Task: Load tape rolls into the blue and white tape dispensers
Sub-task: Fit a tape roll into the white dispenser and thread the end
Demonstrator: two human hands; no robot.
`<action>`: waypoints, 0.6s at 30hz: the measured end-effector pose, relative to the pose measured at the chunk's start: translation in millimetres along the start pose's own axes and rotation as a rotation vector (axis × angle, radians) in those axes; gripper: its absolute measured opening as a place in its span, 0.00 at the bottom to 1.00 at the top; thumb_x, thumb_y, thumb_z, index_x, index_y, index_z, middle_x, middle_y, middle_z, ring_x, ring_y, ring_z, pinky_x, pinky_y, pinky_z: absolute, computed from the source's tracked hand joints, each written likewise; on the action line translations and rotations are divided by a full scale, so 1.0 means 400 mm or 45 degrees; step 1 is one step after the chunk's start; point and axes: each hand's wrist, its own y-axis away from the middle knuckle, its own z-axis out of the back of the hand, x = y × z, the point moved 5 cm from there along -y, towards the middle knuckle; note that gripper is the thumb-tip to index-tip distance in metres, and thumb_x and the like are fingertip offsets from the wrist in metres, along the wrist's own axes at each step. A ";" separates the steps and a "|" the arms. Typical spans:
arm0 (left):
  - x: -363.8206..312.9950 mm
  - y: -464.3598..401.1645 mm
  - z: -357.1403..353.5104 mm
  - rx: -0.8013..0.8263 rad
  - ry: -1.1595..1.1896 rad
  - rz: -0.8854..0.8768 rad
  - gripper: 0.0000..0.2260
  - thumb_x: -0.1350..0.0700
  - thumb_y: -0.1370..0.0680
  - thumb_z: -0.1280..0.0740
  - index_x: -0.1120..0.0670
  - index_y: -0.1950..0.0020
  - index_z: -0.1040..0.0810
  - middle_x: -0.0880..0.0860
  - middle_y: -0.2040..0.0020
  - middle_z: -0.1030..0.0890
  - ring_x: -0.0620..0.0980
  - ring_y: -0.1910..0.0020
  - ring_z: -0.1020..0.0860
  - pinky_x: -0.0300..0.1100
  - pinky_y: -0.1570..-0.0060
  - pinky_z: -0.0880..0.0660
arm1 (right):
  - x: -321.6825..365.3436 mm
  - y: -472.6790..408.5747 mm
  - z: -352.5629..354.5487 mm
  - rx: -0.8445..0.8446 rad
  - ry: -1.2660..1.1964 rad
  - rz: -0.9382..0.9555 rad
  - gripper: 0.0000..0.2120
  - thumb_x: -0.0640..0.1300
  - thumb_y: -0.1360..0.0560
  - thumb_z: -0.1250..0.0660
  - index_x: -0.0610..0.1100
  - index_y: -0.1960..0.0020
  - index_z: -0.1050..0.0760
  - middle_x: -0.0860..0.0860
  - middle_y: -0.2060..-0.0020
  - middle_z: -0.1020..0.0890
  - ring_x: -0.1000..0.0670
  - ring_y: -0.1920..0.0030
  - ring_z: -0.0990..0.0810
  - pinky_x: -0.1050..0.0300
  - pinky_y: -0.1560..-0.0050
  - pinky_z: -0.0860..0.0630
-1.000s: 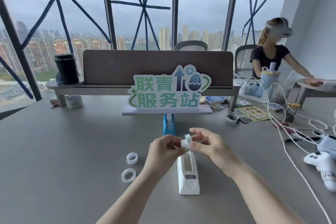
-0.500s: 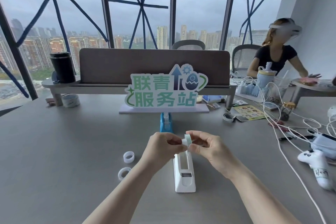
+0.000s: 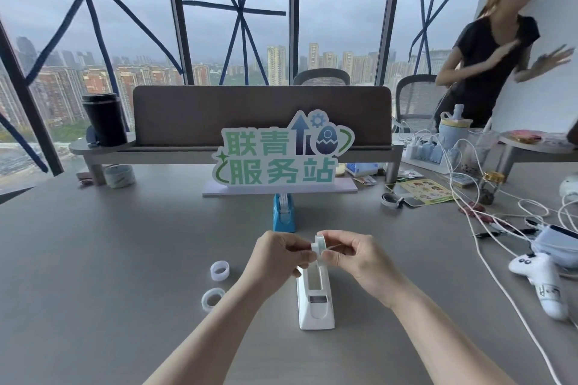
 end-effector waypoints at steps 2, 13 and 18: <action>0.001 0.000 -0.002 0.004 0.006 -0.006 0.02 0.62 0.30 0.25 0.56 0.59 0.15 0.52 0.72 0.20 0.42 0.77 0.27 0.32 0.71 0.25 | 0.001 0.001 -0.001 0.000 0.012 0.005 0.23 0.52 0.33 0.25 0.48 0.40 0.20 0.50 0.51 0.14 0.50 0.48 0.17 0.56 0.41 0.23; 0.011 -0.006 -0.001 0.013 0.077 0.019 0.08 0.64 0.31 0.25 0.52 0.65 0.16 0.47 0.76 0.21 0.40 0.78 0.27 0.32 0.72 0.27 | -0.001 0.000 -0.015 -0.030 0.005 0.030 0.18 0.41 0.29 0.26 0.46 0.40 0.21 0.46 0.51 0.15 0.49 0.50 0.17 0.63 0.47 0.22; 0.015 -0.012 -0.001 0.019 0.077 0.019 0.07 0.63 0.31 0.25 0.52 0.65 0.15 0.48 0.76 0.21 0.41 0.78 0.27 0.32 0.72 0.27 | -0.003 -0.004 -0.018 -0.028 -0.005 0.045 0.18 0.41 0.29 0.25 0.46 0.40 0.20 0.46 0.51 0.15 0.48 0.49 0.17 0.63 0.48 0.22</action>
